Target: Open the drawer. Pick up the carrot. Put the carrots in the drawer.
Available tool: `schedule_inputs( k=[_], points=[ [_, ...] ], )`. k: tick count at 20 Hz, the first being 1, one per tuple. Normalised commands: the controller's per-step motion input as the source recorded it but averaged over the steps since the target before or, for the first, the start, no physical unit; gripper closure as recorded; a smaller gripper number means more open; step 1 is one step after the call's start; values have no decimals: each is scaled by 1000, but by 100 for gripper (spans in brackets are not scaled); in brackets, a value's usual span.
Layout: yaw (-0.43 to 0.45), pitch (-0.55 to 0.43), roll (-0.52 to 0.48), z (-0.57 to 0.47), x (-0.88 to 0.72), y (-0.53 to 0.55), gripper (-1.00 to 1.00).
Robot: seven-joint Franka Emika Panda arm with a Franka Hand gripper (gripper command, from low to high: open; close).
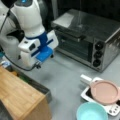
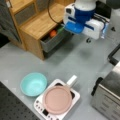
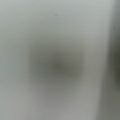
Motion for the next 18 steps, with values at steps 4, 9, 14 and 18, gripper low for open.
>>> schedule_inputs(
  k=[4, 9, 14, 18],
  points=[
    [-156, 174, 102, 310, 186, 273, -100],
    [-77, 206, 129, 463, 158, 218, -100],
    [-101, 165, 69, 376, 200, 272, -100],
    [-116, 113, 15, 94, 172, 222, -100]
  ],
)
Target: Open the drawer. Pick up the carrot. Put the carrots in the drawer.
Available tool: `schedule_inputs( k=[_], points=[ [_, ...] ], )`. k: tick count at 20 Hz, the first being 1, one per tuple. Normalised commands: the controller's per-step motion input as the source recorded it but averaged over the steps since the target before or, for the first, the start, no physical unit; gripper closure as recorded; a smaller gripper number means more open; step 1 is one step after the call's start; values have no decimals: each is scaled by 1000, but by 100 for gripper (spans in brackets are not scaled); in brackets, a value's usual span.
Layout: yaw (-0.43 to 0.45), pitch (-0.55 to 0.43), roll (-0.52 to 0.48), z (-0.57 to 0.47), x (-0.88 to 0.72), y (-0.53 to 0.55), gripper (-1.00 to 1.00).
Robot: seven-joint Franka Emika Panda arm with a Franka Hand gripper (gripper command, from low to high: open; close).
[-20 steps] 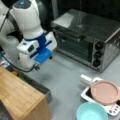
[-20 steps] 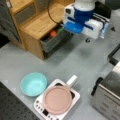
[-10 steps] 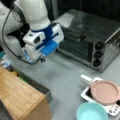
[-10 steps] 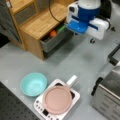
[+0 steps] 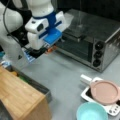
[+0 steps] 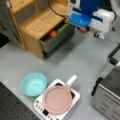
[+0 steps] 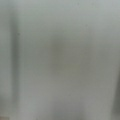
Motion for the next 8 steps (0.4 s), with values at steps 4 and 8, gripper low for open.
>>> schedule_inputs(
  k=[4, 8],
  points=[
    [-104, 108, 12, 44, 174, 153, -100],
    [-99, 89, 28, 73, 222, 101, -100]
  ],
)
